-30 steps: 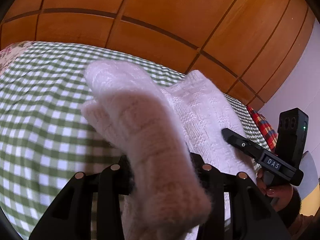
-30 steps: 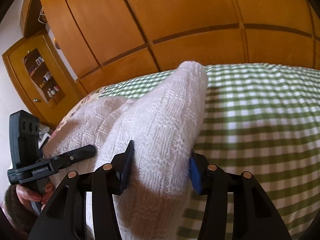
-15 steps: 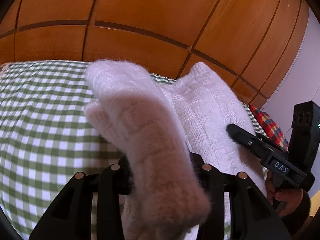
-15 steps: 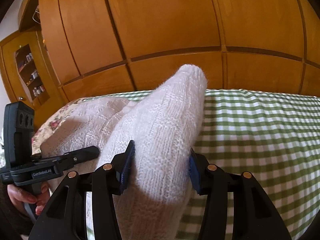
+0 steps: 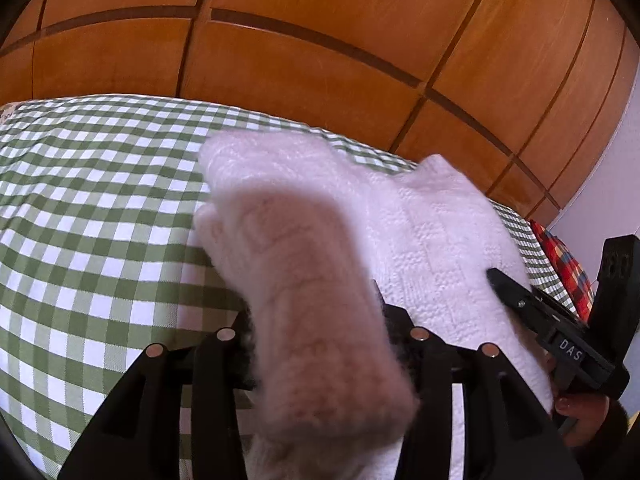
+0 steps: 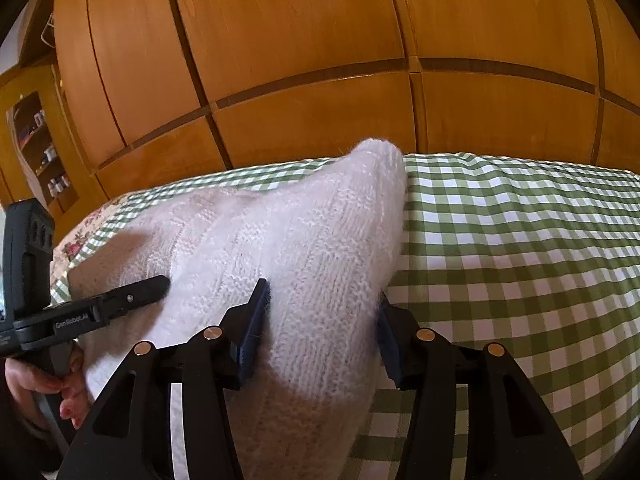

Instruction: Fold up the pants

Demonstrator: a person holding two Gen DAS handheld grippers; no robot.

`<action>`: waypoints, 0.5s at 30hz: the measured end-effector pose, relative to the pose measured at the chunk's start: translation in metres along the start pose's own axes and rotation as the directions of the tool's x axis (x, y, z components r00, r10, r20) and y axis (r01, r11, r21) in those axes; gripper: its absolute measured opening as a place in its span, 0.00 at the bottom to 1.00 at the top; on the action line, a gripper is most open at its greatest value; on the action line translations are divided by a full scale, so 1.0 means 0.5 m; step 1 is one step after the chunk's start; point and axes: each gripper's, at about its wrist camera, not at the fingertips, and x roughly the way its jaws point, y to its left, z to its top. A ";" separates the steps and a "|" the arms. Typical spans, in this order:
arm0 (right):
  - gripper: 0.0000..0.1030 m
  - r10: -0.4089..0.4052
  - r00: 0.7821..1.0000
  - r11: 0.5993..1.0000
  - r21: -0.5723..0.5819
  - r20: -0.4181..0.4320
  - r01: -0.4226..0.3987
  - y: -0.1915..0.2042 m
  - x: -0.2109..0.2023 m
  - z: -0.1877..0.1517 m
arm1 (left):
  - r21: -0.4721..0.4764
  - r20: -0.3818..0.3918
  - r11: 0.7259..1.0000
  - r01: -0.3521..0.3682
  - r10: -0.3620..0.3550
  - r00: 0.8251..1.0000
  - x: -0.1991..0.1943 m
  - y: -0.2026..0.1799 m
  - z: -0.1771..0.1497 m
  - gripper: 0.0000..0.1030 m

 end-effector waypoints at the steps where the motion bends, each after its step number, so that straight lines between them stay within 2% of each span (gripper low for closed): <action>1: 0.50 -0.003 1.000 1.000 -0.002 -0.002 0.003 0.001 0.001 -0.001 | -0.003 0.000 1.000 0.002 -0.002 1.000 0.002 0.003 -0.002 0.42; 7: 0.53 -0.021 1.000 1.000 -0.002 -0.014 0.021 0.002 0.006 -0.004 | -0.013 -0.010 1.000 0.005 -0.005 1.000 0.001 0.012 -0.010 0.46; 11: 0.58 -0.044 0.999 0.999 -0.007 -0.017 0.043 0.005 0.000 -0.007 | -0.047 -0.013 0.999 0.000 -0.001 1.000 -0.017 0.025 -0.025 0.54; 15: 0.68 -0.082 0.997 0.996 -0.022 -0.007 0.082 0.015 -0.019 -0.013 | -0.067 -0.010 0.998 -0.008 0.007 1.000 -0.036 0.026 -0.037 0.59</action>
